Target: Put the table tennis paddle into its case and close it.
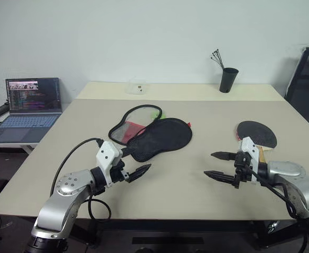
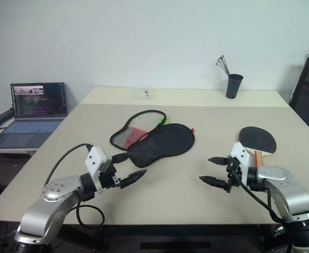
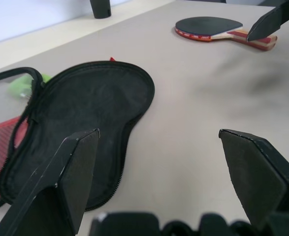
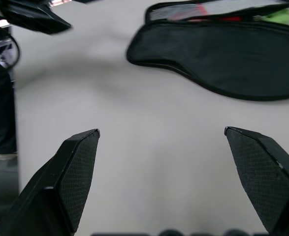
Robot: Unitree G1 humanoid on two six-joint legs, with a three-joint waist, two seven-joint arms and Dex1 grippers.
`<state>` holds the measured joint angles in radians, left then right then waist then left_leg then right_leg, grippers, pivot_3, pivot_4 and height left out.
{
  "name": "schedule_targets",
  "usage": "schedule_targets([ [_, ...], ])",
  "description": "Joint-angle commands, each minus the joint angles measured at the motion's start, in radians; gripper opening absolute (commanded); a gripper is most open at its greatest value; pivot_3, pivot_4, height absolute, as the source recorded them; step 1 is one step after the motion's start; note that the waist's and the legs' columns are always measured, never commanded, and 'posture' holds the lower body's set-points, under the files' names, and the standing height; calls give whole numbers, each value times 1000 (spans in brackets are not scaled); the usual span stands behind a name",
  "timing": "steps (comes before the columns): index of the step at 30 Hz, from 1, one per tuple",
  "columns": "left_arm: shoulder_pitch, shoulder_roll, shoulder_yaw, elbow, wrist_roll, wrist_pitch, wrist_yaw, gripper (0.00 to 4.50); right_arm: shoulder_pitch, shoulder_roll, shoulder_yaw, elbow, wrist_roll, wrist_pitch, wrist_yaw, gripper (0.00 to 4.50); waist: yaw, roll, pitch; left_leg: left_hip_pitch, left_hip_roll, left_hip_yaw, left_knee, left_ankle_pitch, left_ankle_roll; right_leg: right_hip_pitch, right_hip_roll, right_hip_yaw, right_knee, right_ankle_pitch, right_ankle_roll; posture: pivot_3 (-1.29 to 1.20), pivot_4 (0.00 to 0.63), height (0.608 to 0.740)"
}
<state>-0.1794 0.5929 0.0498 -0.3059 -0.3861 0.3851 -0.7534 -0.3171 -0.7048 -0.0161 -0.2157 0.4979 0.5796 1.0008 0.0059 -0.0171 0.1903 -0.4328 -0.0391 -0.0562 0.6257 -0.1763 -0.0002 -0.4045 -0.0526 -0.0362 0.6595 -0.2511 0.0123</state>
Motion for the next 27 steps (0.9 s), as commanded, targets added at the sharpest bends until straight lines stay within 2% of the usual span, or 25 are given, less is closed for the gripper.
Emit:
schedule_targets([
  [1, -33, -10, -6, 28, 18, -32, 3, 4258, -4, -23, -11, -46, 16, 31, -4, 4465, 2, 0, 0, 0, 0, 0, 0, 0, 0, 0, 0, 0, 0, 0, 0, 0, 150, 740],
  [4, -62, -20, -29, 80, 49, -69, -6, 4258, 15, -17, -18, -59, 5, 27, -26, 4465, 4, 0, 0, 0, 0, 0, 1, 0, 0, 0, 0, 0, 0, 0, -1, 0, 150, 740],
  [13, -213, -14, -67, 254, 84, -114, -92, 4258, 70, -31, -109, -244, 121, 151, -112, 4465, 11, -1, 0, -1, 0, 1, 0, 0, 0, 0, 0, 0, -1, 1, 1, 0, 150, 740],
  [18, -268, 9, -70, 381, 115, -164, -152, 4258, 67, 9, -76, -259, 118, 133, -152, 4465, 10, -1, 0, -1, 0, 1, 0, 0, 0, 0, 0, 0, -1, 0, 1, 0, 150, 740],
  [22, -326, -12, -104, 523, 113, -136, -221, 4258, 44, 22, -65, -270, 132, 138, -155, 4465, 10, -1, 0, -1, 0, 1, 0, 0, 0, 0, 0, 0, -1, 1, 1, 0, 150, 740],
  [27, -436, -16, -178, 734, 204, -221, -295, 4258, 43, 43, -45, -298, 140, 133, -170, 4465, 12, -1, 1, -1, 0, 0, 0, 0, 0, 0, 0, -1, -1, 2, 3, 0, 150, 740],
])
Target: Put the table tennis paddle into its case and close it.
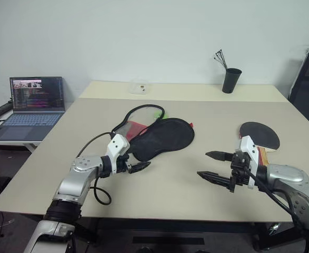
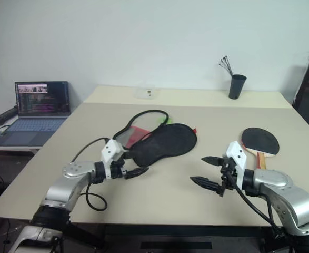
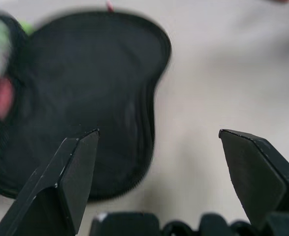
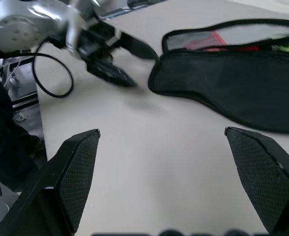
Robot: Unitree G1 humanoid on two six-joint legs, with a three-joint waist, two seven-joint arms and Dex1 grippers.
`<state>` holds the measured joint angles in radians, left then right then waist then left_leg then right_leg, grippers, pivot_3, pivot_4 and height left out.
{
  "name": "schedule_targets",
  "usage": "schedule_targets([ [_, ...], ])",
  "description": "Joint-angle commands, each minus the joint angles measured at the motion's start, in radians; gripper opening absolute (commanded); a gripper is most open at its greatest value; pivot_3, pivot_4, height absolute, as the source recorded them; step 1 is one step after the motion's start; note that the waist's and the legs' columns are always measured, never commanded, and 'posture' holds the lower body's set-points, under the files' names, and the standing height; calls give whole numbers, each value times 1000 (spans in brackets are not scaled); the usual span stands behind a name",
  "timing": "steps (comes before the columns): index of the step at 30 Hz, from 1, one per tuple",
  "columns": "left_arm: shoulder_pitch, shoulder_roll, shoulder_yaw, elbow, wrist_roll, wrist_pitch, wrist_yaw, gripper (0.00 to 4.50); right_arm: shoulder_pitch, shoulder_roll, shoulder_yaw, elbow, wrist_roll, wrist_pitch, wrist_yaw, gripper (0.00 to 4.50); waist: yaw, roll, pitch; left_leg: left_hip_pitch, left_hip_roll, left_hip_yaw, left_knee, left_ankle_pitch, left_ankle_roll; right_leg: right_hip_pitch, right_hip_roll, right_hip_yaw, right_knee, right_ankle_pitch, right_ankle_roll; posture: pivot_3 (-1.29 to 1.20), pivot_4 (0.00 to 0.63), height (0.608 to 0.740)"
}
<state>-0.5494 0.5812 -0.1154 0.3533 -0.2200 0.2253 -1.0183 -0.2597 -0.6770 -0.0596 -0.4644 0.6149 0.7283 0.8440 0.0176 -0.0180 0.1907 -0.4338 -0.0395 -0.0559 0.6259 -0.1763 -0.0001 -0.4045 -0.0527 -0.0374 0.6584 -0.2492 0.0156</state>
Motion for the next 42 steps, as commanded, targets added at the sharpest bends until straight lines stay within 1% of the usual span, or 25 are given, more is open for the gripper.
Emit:
schedule_targets([
  [1, -91, -8, -18, 108, 44, -73, -43, 4258, -18, 24, 6, -51, 20, -17, -21, 4465, 1, 0, 0, 0, 0, 0, 0, 0, 0, 0, 0, 0, 0, 0, 0, 0, 150, 740],
  [5, -180, -38, -52, 243, 97, -149, -79, 4258, -21, 42, 16, -54, 12, -24, -36, 4465, 2, 0, 0, 0, 0, 0, 0, 0, 0, 0, 0, 0, 0, 1, 1, 0, 150, 740],
  [9, -229, -54, -70, 341, 143, -223, -101, 4258, -13, 49, 20, -69, 12, -23, -53, 4465, 0, 0, 0, 0, 0, 0, 0, 0, 0, 0, 0, 0, 0, 1, 1, 0, 150, 740],
  [14, -247, -67, -79, 396, 169, -264, -145, 4258, -8, 54, 19, -82, 14, -20, -74, 4465, -1, 0, 0, 0, 0, 0, 0, 0, 0, 0, 0, 0, 0, 1, 1, 0, 150, 740],
  [17, -235, -63, -77, 395, 175, -259, -172, 3665, -2, 56, 16, -91, 19, -17, -87, 4500, -1, 0, 0, 0, 0, 0, 0, 0, 0, 0, 0, 0, 0, 1, 1, 0, 150, 740],
  [23, -211, -59, -59, 358, 160, -210, -194, 1461, 10, 52, 1, -100, 26, -15, -101, 4500, -1, 0, 0, 0, 0, 0, 0, 0, 0, 0, 0, 0, 0, 1, 1, 0, 150, 740],
  [24, -204, -59, -54, 336, 150, -187, -195, 1136, 8, 51, -1, -99, 26, -16, -104, 4500, -1, 0, 0, 0, 0, 0, 0, 0, 0, 0, 0, 0, 0, 1, 1, 0, 150, 740],
  [25, -194, -59, -50, 308, 140, -162, -195, 688, 7, 50, -3, -97, 26, -17, -106, 4500, -1, 0, 0, 0, 0, 0, 0, 0, 0, 0, 0, 0, 0, 1, 1, 0, 150, 740],
  [27, -176, -63, -41, 253, 124, -115, -184, 36, 5, 46, -8, -94, 26, -18, -109, 4500, -2, 0, 0, 0, 0, 0, 0, 0, 0, 0, 0, 0, 0, 1, 1, 0, 150, 740],
  [30, -154, -85, -15, 129, 79, 36, -139, 36, 3, 36, -21, -88, 25, -19, -110, 4500, -3, 0, 0, 0, 0, 0, 0, 0, 0, 0, 0, 0, 0, 1, 1, 0, 150, 740],
  [33, -138, -149, 17, -28, 10, 250, -51, 36, 5, 18, -47, -79, 26, -17, -104, 4500, 0, -1, 0, -1, 0, -1, 1, 0, 0, 0, 0, 0, 1, 1, 2, 0, 150, 740],
  [36, -135, -231, 29, -134, -45, 403, 32, 36, 9, -8, -74, -68, 27, -17, -95, 4500, 2, -1, 0, -1, 0, -1, 2, 0, 0, 1, 0, 0, 1, 1, 3, 0, 150, 740],
  [39, -143, -305, 13, -162, -61, 473, 98, 36, 13, -33, -101, -57, 28, -16, -87, 4500, 2, -1, 0, -1, 0, 0, 3, 0, 0, 1, 0, 0, 1, 2, 3, 0, 150, 740],
  [42, -183, -376, -12, -84, -34, 449, 162, 36, 17, -53, -118, -52, 27, -17, -83, 4500, 2, -1, 0, 0, 0, 0, 3, 0, 0, 1, 0, 0, 2, 2, 3, 0, 150, 740],
])
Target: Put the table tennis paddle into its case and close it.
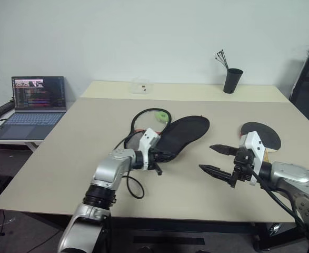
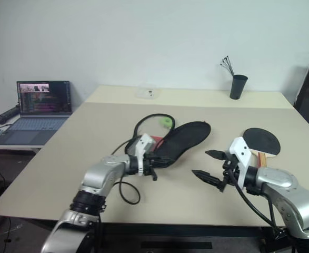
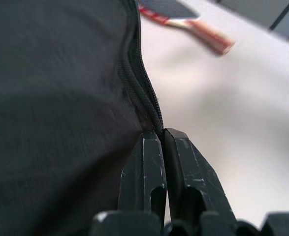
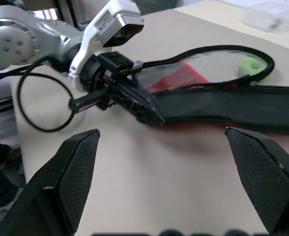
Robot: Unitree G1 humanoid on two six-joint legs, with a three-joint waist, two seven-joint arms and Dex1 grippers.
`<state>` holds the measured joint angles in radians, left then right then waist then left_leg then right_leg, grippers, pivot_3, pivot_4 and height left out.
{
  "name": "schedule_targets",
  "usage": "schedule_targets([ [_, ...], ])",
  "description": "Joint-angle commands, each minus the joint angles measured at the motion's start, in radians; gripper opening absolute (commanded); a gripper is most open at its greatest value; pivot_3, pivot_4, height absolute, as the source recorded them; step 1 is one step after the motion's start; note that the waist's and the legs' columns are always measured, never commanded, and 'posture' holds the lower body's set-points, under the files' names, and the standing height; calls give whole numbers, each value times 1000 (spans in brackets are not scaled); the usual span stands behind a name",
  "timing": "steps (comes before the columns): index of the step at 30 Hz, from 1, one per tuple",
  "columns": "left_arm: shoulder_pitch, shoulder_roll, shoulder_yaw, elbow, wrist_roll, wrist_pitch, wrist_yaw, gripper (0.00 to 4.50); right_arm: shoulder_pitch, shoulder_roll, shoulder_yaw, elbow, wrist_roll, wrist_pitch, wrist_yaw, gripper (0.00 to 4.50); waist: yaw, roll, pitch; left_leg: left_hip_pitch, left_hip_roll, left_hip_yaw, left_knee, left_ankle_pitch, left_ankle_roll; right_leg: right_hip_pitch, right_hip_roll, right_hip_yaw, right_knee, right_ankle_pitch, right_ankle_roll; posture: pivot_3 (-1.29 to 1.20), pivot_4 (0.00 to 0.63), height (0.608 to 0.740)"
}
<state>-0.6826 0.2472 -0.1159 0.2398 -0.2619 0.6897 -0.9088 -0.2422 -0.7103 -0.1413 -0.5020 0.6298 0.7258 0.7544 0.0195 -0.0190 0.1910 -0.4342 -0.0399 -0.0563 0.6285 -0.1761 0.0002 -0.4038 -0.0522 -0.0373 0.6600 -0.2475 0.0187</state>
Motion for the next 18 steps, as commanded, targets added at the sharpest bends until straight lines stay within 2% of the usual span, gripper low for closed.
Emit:
schedule_targets([
  [1, -65, -63, -18, 57, 14, -25, 67, 36, 1, -24, -39, -15, 12, -13, 6, 4500, 0, 0, 0, 0, 0, 0, 0, 0, 0, 0, 0, 0, 0, 0, 0, 0, 150, 740],
  [7, -179, -173, -44, 296, 76, -158, 141, 36, 19, -42, -53, -40, 27, 11, -10, 4500, 2, -1, 0, 0, 0, 2, 1, 0, 0, 0, 0, 0, 0, 0, 1, 0, 150, 740],
  [11, -264, -257, -9, 482, 100, -256, 238, 36, 31, -47, -67, -58, 41, 32, -31, 4500, 3, -1, 1, 0, 0, 3, 1, 0, 0, 0, 0, -1, 0, 1, 1, 0, 150, 740],
  [16, -308, -304, 14, 571, 98, -302, 253, 36, 36, -49, -76, -69, 51, 49, -46, 4500, 2, -2, 1, 0, 0, 3, 0, 0, 0, 0, 0, -1, -1, 1, 2, 0, 150, 740],
  [18, -314, -314, 28, 580, 90, -309, 248, 543, 35, -48, -76, -69, 53, 53, -50, 4500, 2, -2, 1, 0, 0, 3, 0, 0, 0, 0, 0, -1, -1, 1, 2, 0, 150, 740],
])
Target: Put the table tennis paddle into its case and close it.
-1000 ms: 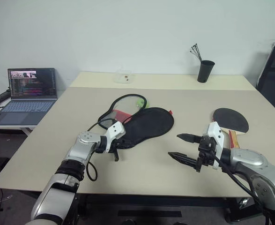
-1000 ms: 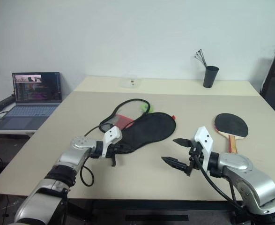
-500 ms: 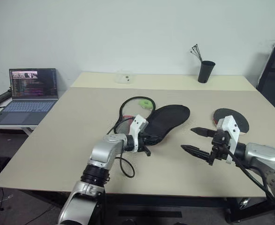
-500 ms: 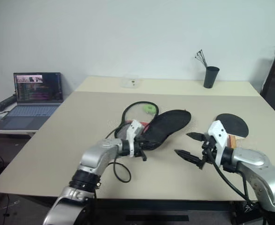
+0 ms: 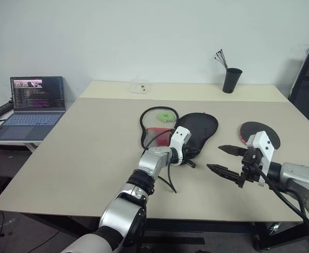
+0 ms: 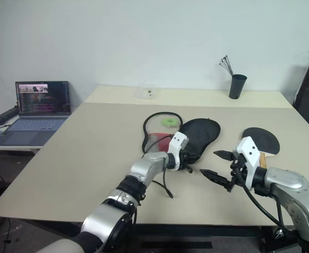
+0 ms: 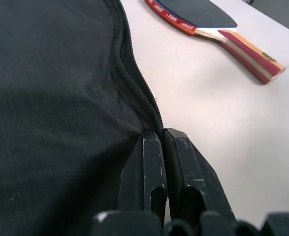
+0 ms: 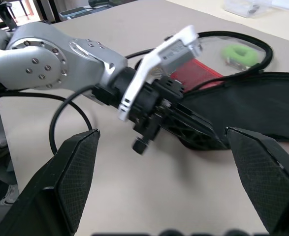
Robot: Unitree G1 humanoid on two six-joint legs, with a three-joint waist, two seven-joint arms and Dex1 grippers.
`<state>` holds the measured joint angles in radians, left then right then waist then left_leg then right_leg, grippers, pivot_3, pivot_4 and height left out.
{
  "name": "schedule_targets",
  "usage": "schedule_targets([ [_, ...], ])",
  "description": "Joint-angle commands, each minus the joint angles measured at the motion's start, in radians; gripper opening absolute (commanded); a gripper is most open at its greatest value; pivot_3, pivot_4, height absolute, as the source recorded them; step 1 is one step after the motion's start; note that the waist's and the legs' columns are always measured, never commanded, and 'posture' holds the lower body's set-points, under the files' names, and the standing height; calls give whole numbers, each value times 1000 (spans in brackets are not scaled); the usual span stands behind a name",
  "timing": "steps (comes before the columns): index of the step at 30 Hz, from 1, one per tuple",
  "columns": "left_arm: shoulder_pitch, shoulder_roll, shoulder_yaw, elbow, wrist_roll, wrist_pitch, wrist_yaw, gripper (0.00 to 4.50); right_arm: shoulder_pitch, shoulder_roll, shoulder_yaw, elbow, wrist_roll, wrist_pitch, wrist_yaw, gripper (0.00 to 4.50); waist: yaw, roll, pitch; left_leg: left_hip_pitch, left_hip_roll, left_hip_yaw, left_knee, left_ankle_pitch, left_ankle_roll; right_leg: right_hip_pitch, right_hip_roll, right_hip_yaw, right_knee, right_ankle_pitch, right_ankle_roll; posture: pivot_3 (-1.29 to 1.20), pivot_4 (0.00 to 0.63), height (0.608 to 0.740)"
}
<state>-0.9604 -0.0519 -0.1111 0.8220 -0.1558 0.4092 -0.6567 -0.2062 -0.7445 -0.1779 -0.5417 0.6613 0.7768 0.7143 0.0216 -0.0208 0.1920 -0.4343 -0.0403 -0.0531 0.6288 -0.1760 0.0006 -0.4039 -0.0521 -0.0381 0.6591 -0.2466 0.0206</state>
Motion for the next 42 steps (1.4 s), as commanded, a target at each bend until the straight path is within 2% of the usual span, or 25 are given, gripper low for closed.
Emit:
schedule_targets([
  [1, -37, -17, 25, -3, -17, -30, -12, 779, -1, -14, -39, -29, 22, 3, -10, 4500, 0, 0, 0, 0, 0, 0, 0, 0, 0, 0, 0, 0, 0, 0, 0, 0, 150, 740],
  [6, 17, 44, -1, -107, 1, 0, -69, 2589, -29, -5, -33, -7, 29, 13, -27, 4500, -4, 0, 0, 0, 0, 0, 0, 0, 0, 0, 0, 0, 0, 0, 0, 0, 150, 740],
  [9, 95, 110, -17, -242, 1, -3, -110, 3683, -61, 20, -29, 20, 37, 33, -67, 4500, -14, 0, 0, 0, 0, 0, 0, 0, 0, 0, 0, 1, 0, 0, 0, 0, 150, 740],
  [13, 219, 223, 24, -449, -45, -5, -164, 3683, -129, 75, -1, 81, 27, 62, -143, 4500, -22, 1, 0, 1, 1, 0, 0, 0, 0, 0, 0, 3, 1, 0, -1, 0, 150, 740],
  [16, 271, 301, 103, -530, -102, -31, -191, 3683, -187, 111, 49, 160, -47, 91, -230, 4500, -21, 1, 0, 1, 1, -1, 0, 0, 0, -1, 0, 3, 2, 0, -1, 0, 150, 740],
  [20, 301, 375, 185, -606, -179, -17, -215, 3683, -241, 155, 87, 236, -77, 139, -278, 4500, -19, 1, 0, 1, 1, -1, 0, 0, 0, -1, 0, 3, 2, 0, -1, 0, 150, 740],
  [26, 338, 494, 274, -626, -228, -28, -240, 3683, -348, 313, 164, 403, -174, 130, -385, 4500, -23, 1, 0, 1, 0, 0, 0, 0, 0, -1, 0, 3, 2, 1, -2, 0, 150, 740],
  [36, 340, 534, 276, -650, -244, -8, -220, 3683, -483, 474, 195, 794, -400, -146, -499, 4500, -23, 1, 0, 1, 0, 1, 0, 1, 1, -1, 0, 3, 4, 3, -5, 0, 150, 740],
  [42, 346, 528, 263, -670, -244, -1, -214, 3683, -531, 526, 172, 932, -447, -210, -541, 4500, -26, 1, 0, 1, 0, 1, -1, 1, 1, -2, 1, 4, 4, 3, -6, 0, 150, 740],
])
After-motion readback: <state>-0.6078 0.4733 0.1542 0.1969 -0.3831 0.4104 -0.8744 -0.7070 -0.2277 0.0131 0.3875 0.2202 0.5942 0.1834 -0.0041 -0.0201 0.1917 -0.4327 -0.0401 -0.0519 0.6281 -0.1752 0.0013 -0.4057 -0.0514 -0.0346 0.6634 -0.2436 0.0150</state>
